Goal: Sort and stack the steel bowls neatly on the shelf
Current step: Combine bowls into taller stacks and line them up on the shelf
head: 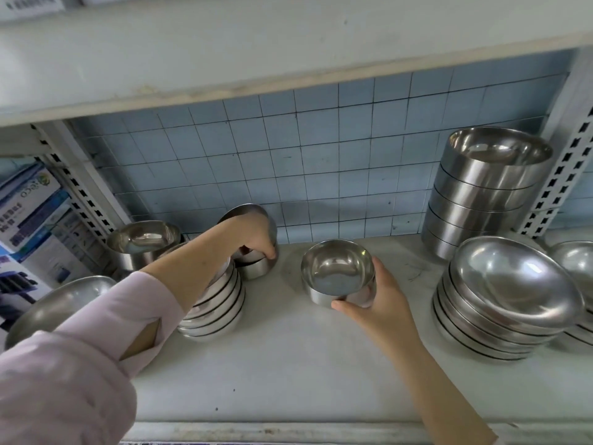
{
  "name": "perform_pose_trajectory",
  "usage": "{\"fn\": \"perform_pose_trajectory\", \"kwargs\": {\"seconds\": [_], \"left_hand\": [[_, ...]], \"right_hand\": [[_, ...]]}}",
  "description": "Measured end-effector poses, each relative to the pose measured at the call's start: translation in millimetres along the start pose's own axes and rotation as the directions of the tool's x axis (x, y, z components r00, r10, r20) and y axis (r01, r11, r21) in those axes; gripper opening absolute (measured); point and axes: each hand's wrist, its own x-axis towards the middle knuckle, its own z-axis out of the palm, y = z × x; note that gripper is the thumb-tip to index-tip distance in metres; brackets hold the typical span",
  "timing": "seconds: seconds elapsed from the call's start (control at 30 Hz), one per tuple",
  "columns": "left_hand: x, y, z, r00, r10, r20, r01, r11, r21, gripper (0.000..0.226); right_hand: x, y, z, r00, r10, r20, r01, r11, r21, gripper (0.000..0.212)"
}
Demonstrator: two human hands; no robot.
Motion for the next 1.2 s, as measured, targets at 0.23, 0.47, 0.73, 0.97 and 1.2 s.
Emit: {"fn": "perform_pose_trajectory", "kwargs": {"seconds": [0.23,0.47,0.73,0.97,1.2], "left_hand": [[-30.8,42.0,3.3,0.969,0.244,-0.036,-0.243,0.970,0.013,0.036],[-70.1,46.9,26.0,0.880,0.472,-0.063,-0.463,0.879,0.116,0.031],[-107.4,21.0,58.4,0.839,0.473,-0.268,-0.499,0.866,-0.038,0.037],[-125.3,8.9,145.4,0.662,0.066,-0.746,-0.622,0.604,-0.498,0.093],[-107.7,23.8,169.5,0.881,-0.031,-0.471,-0.445,0.278,-0.851,0.114]], "right_hand": [[-44.1,-0.4,-7.1,0.990,0.026,-0.137,-0.038,0.996,-0.085,0.086],[-89.2,-7.8,-12.7,0.954,0.102,-0.283,-0.153,0.974,-0.166,0.107],[-120.4,-31.6,-3.0,0.931,0.094,-0.353,-0.205,0.934,-0.292,0.112],[-114.9,-83.1,-7.7,0.944,-0.068,-0.323,-0.063,0.924,-0.377,0.078],[-22.5,-132.8,7.7,0.969,0.110,0.222,0.014,0.869,-0.494,0.121]]}}
